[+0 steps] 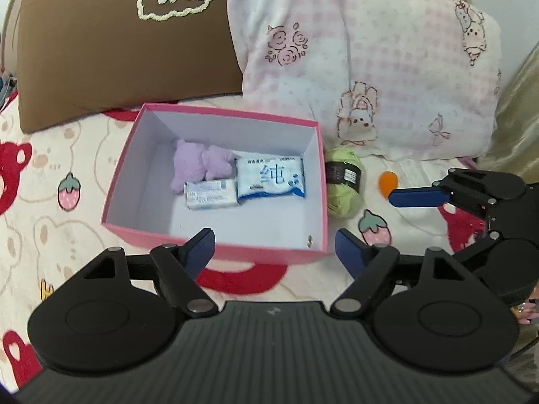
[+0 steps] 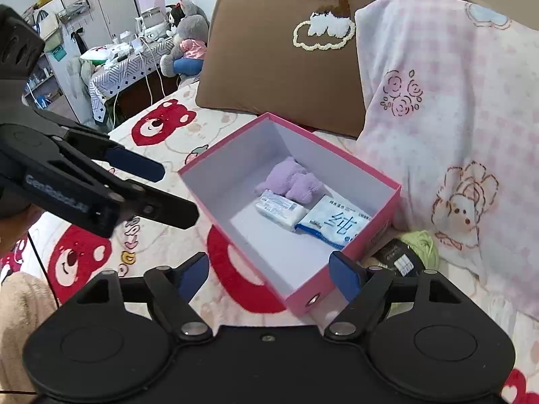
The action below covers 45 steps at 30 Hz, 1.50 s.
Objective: Organize objects
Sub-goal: 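Move the left gripper toward the green yarn ball beside the box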
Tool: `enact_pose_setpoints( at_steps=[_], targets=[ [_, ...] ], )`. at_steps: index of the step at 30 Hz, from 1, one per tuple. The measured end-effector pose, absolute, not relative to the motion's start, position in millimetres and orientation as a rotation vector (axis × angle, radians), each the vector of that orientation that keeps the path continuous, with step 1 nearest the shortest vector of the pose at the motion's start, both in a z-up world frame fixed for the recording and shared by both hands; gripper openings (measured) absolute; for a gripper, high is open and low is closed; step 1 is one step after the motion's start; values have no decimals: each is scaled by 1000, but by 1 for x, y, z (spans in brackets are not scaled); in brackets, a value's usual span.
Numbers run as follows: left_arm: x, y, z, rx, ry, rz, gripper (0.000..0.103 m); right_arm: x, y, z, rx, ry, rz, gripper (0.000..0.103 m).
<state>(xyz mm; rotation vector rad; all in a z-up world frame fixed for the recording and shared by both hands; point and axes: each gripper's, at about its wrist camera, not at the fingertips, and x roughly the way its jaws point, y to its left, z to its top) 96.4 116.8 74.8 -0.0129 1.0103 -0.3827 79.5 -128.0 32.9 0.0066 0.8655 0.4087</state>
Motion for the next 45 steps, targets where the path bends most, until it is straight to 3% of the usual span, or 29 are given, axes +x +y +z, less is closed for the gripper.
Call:
enact_pose_setpoints(
  at_steps=[13, 28, 45],
  targets=[
    [52, 111, 72, 35, 1051, -462, 94, 17, -136, 27, 15, 862, 337, 91],
    [21, 74, 36, -34, 1081, -581, 94, -45, -171, -4, 53, 773, 177, 93],
    [52, 40, 5, -94, 1099, -575, 91, -38, -210, -33, 152, 745, 81, 92]
  ],
)
